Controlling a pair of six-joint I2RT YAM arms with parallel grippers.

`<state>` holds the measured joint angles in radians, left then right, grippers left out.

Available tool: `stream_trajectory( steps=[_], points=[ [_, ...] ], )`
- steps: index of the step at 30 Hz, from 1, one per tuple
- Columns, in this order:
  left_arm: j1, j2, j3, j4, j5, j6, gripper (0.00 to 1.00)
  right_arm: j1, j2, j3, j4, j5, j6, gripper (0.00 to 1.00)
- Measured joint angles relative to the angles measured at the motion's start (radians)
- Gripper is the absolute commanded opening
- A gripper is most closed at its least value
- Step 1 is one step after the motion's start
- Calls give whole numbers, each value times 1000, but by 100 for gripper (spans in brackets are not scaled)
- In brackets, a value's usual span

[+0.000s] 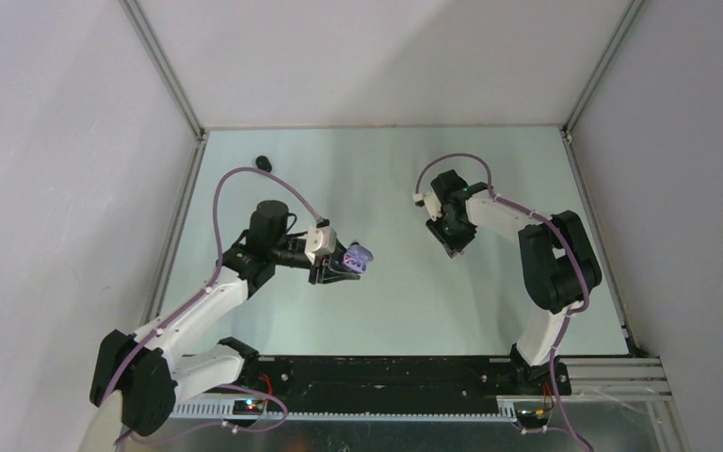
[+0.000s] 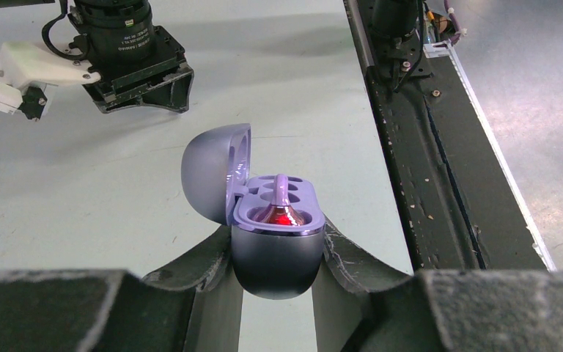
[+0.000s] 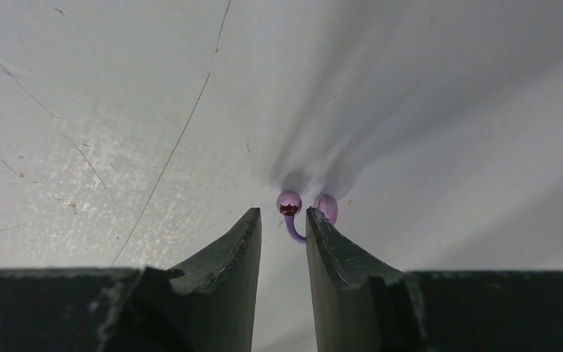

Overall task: Insert the wireless bluetooth earbuds into the charging case
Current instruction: Pick up the earbud from the center of the board.

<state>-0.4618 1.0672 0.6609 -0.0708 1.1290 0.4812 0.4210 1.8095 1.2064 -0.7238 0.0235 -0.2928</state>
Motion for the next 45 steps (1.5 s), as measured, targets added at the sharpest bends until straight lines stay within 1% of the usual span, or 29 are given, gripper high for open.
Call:
stream_trajectory(
  steps=[5,9,17,23,34,38,45],
  points=[
    [0,0,0,0,0,0,0,-6,0,0,14,10,-25,29],
    [0,0,0,0,0,0,0,-16,0,0,26,20,-45,23],
    [0,0,0,0,0,0,0,-35,0,0,50,26,-74,14],
    [0,0,0,0,0,0,0,-44,0,0,61,26,-87,10],
    [0,1,0,0,0,0,0,-54,-9,0,78,55,-101,9],
    [0,1,0,0,0,0,0,-90,-9,41,39,5,-83,9],
    [0,2,0,1,0,-1,0,-191,-14,208,-69,-203,6,10]
  ],
)
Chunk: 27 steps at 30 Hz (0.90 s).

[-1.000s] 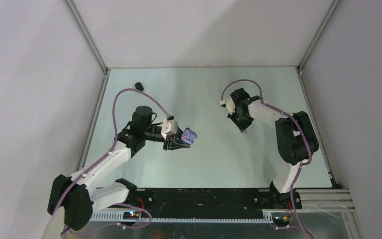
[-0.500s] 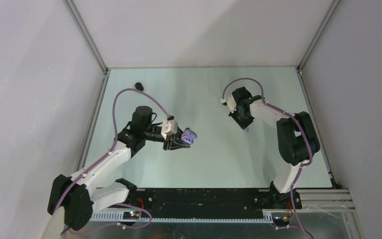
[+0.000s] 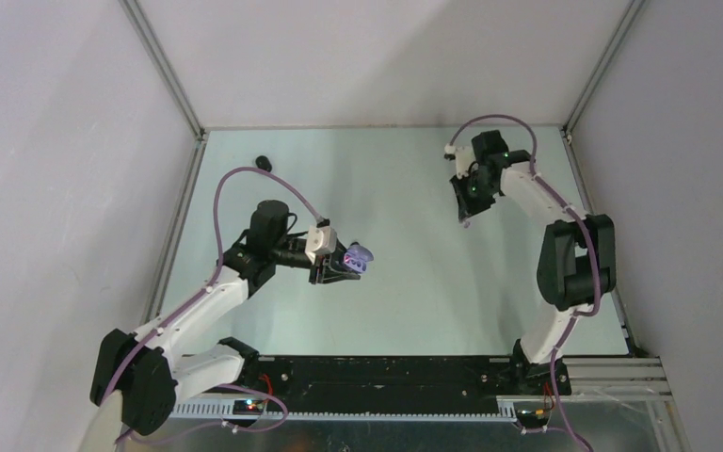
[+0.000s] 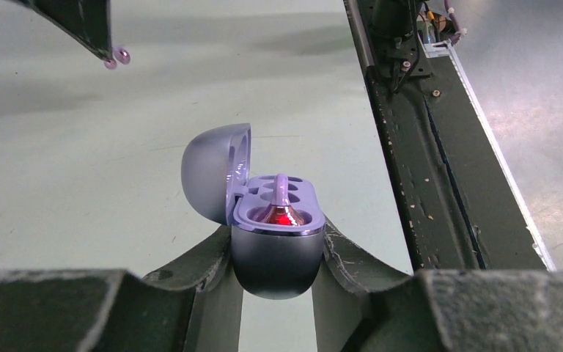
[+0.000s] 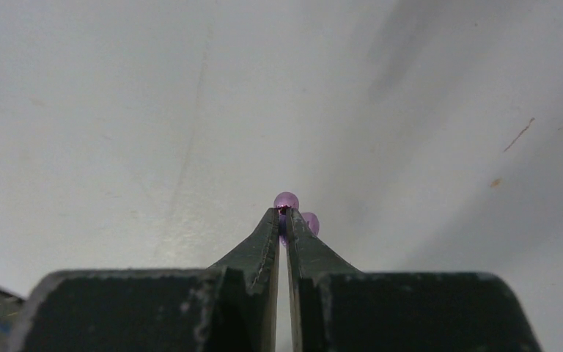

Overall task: Insert the wireless bluetooth earbuds into the charging case
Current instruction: Pick up the earbud from the center of the board, then place the earbud in the charging case.

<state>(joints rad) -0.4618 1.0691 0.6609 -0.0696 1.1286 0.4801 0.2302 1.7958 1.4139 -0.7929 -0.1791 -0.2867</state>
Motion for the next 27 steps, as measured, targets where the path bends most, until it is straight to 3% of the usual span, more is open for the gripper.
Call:
stream_trajectory(
  steps=[11,20,27],
  points=[
    [-12,61,0,30,0,-29,0,14,-185,190,-147,-367,113,11],
    [-14,105,11,34,0,-64,0,184,-283,220,-119,-594,211,11],
    [-14,110,29,35,0,-73,0,338,-283,191,-61,-670,258,11]
  ],
)
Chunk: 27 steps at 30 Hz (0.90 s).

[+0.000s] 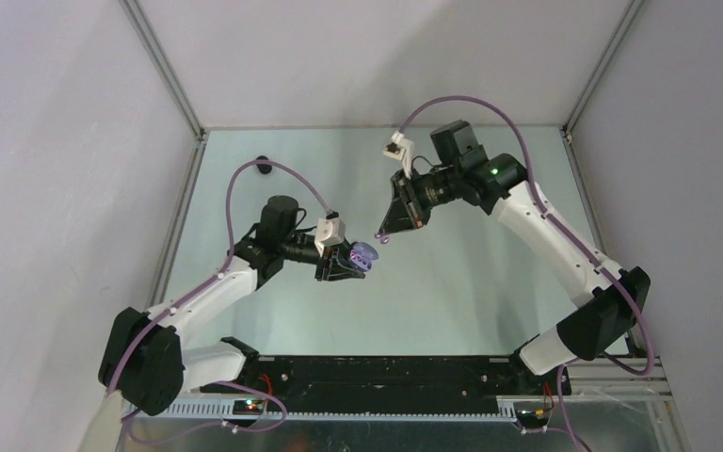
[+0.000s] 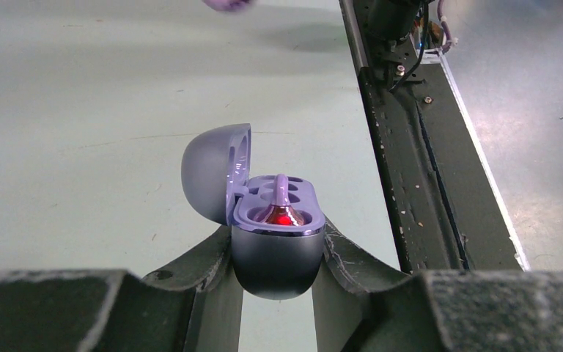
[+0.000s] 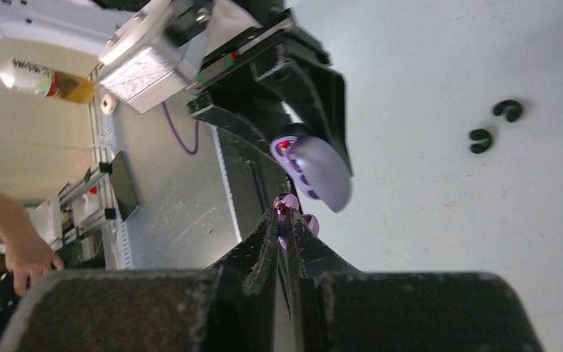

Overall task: Insert the wireless bluetooth earbuds into the charging case
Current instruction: Place the earbud in the charging case.

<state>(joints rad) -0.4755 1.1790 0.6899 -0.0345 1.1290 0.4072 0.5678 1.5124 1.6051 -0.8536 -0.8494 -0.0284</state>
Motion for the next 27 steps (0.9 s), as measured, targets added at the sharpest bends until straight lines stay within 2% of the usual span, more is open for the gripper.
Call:
stream_trajectory(
  steps=[12,27],
  points=[
    [0,1,8,0,6,-15,0,145,-9,-114,45,35,-2,11],
    [8,2,8,27,57,-64,0,183,-29,-148,104,136,-20,11]
  ],
)
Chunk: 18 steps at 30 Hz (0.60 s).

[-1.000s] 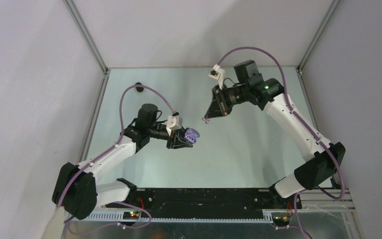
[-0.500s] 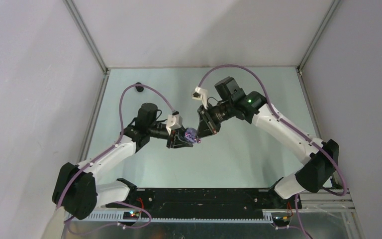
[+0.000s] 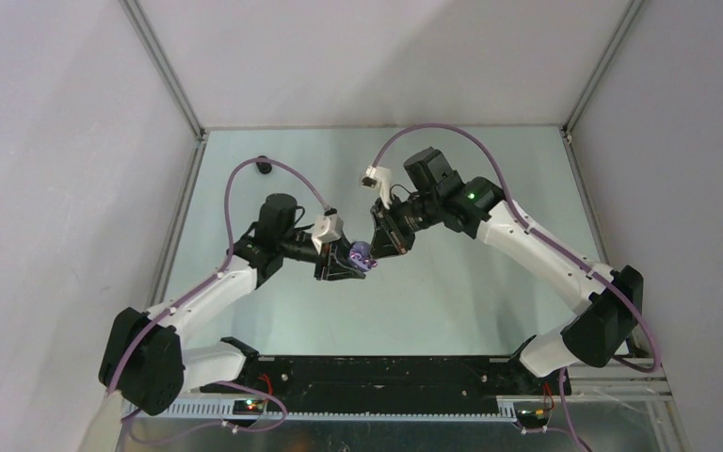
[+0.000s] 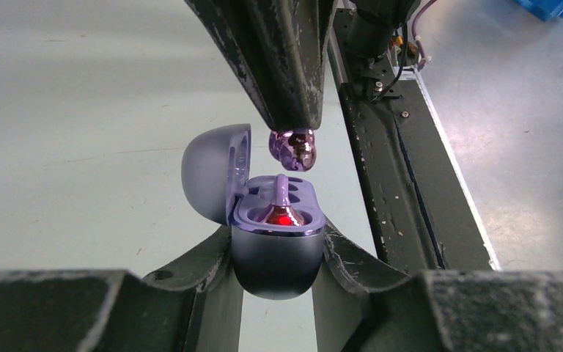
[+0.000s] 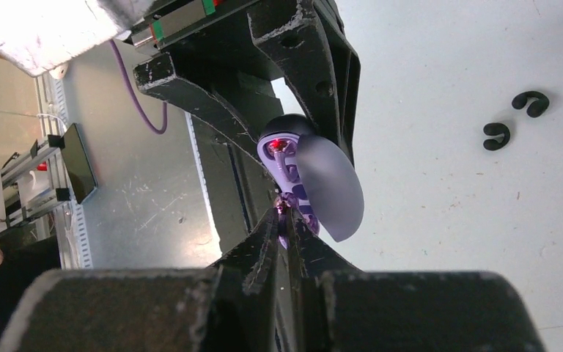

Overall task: Insert the wireless bluetooth earbuds into the charging case
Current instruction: Place the earbud in the charging case.

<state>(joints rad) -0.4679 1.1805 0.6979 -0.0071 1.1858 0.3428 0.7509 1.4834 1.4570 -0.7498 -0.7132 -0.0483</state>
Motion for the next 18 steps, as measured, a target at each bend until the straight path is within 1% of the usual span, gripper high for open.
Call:
stream_trajectory(
  steps=[18],
  points=[
    [19,0,0,74,26,-81,0,27,-5,-14,23,48,-4,11]
  ],
)
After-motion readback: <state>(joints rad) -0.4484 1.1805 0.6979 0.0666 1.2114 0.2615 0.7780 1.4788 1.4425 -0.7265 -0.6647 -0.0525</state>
